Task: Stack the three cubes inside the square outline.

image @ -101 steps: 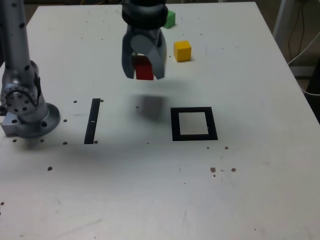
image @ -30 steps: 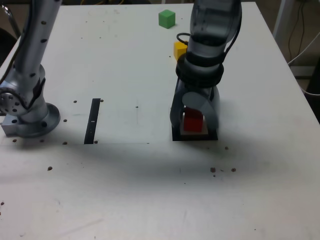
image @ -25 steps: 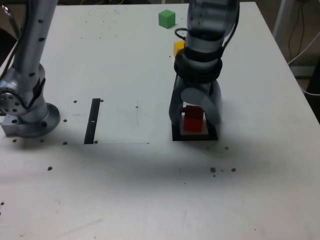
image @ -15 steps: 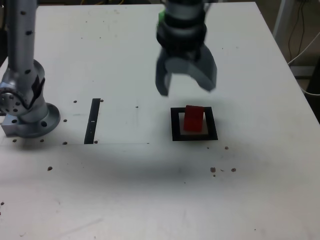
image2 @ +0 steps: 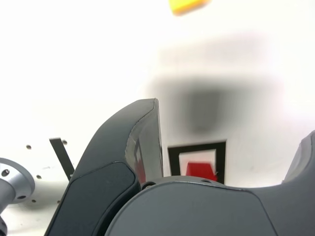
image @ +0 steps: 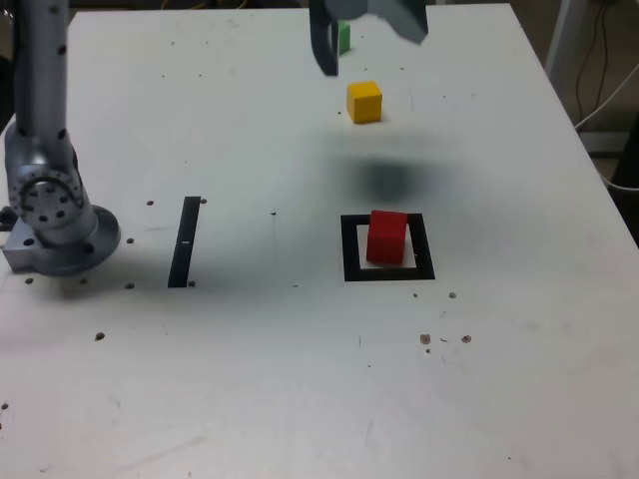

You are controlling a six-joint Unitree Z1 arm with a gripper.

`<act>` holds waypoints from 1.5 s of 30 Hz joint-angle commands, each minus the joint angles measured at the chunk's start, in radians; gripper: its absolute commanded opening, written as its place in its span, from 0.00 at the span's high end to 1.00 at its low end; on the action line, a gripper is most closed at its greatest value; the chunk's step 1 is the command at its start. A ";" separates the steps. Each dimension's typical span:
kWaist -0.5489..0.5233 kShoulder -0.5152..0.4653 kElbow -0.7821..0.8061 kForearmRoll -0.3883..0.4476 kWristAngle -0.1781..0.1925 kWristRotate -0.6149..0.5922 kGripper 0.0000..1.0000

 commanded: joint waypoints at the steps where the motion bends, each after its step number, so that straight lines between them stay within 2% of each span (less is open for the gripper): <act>1: 0.078 0.060 -0.089 0.034 -0.020 0.037 0.00; 4: 0.136 0.122 -0.158 0.060 -0.032 0.068 0.00; 9: 0.174 0.198 -0.192 0.060 -0.018 0.081 0.01; 13: 0.177 0.248 -0.167 0.029 -0.008 0.081 0.01; 19: 0.178 0.263 -0.099 -0.038 0.014 0.070 0.01; 27: 0.184 0.296 -0.072 -0.083 0.037 0.053 0.02; 38: 0.183 0.327 -0.014 -0.182 0.058 0.008 0.14; 45: 0.167 0.331 -0.009 -0.193 0.057 0.007 0.22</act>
